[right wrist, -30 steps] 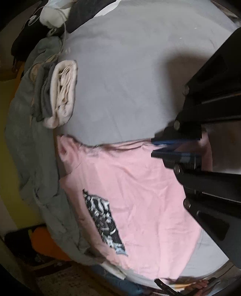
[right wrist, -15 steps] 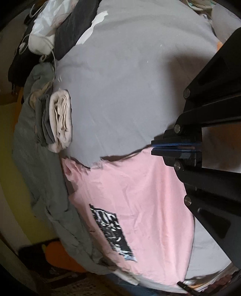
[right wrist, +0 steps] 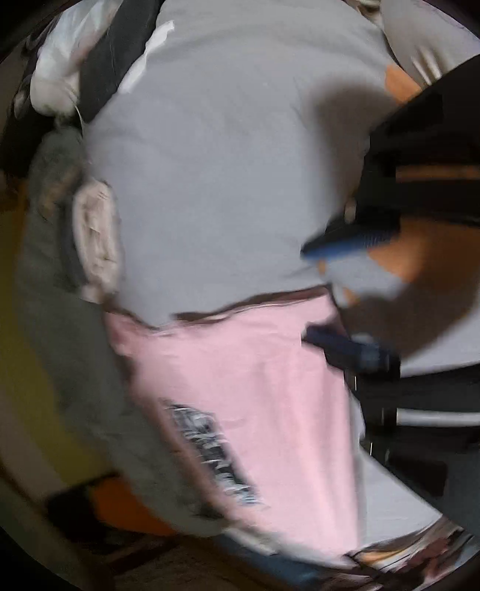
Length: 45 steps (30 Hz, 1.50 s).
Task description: Fold small clothes
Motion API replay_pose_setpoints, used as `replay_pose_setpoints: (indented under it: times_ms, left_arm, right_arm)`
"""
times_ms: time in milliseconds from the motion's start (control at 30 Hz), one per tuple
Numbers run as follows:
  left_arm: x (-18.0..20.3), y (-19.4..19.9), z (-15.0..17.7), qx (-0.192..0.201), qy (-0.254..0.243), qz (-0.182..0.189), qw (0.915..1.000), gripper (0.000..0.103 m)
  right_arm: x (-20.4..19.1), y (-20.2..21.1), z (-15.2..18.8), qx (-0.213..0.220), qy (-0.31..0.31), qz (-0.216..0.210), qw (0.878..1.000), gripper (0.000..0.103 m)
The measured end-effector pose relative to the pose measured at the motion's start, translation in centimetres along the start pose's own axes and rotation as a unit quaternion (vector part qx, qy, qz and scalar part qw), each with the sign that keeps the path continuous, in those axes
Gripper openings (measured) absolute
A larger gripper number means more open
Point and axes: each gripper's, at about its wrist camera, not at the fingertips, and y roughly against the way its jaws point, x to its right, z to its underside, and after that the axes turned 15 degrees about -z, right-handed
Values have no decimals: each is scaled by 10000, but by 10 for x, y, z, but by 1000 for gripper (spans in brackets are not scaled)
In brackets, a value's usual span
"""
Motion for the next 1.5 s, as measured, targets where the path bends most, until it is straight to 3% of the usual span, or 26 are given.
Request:
replay_pose_setpoints:
  times_ms: [67, 133, 200, 233, 300, 367, 467, 567, 700, 833, 900, 933, 967, 1033, 1133, 1233, 1300, 1500]
  left_arm:
    - [7, -3, 9, -72, -226, -206, 9995, 5]
    - [8, -5, 9, -42, -228, -170, 9996, 7]
    - [1, -5, 4, -35, -34, 97, 9999, 11]
    - [-4, -2, 2, -20, 127, 225, 9997, 20]
    - [-13, 11, 2, 197, 372, 569, 9975, 29]
    - [-12, 22, 1, 372, 350, 879, 9948, 37]
    - [-5, 24, 9, 128, 296, 1081, 9936, 56]
    - [-5, 4, 22, -620, 585, 1391, 9866, 56]
    - [-6, 0, 16, -687, 786, 1526, 9828, 57]
    - [-9, -11, 11, -729, 1057, 1617, 9785, 54]
    - [-9, -17, 5, -714, 1123, 1475, 9801, 29]
    - [-9, -21, 3, -741, 1128, 1387, 9811, 1]
    - [-11, -25, 2, -789, 1167, 1401, 9801, 2]
    - [-21, -24, 2, -793, 1440, 1577, 9737, 1]
    - [-31, 1, -5, -302, 1474, 1643, 9749, 1]
    - [-39, 28, -15, -113, 1463, 1563, 9767, 1]
    - [-38, 39, -21, -257, 1230, 1275, 9838, 1]
    - [-35, 49, -43, -341, 1057, 1219, 9863, 1]
  right_arm:
    - [-1, 1, 1, 38, 30, 24, 10000, 34]
    - [3, 3, 1, 102, -101, -56, 9999, 34]
    - [5, 11, -2, 357, -247, -195, 9989, 34]
    - [4, 18, -2, 541, -252, -245, 9979, 34]
    - [-4, 37, -2, 1112, -66, -233, 9935, 34]
    - [-10, 46, 2, 1392, 81, -219, 9900, 34]
    - [-15, 37, 12, 1041, 47, -551, 9930, 34]
    - [-9, 22, 20, 682, -348, -618, 9951, 34]
    - [4, 11, 19, 450, -765, -869, 9923, 34]
    - [19, 2, 10, 521, -1212, -1153, 9845, 35]
    - [21, -1, 7, 593, -1329, -1213, 9819, 35]
    - [21, -1, 6, 606, -1308, -1146, 9829, 28]
    - [19, -2, 5, 616, -1258, -1001, 9851, 7]
    - [17, 3, 6, 729, -1160, -924, 9862, 4]
    - [10, 36, 9, 1372, -895, -999, 9814, 3]
    - [-2, 71, 14, 1770, -789, -976, 9762, 3]
    - [-8, 89, 17, 1816, -832, -1016, 9746, 3]
    - [-10, 84, 6, 1504, -877, -803, 9814, 3]
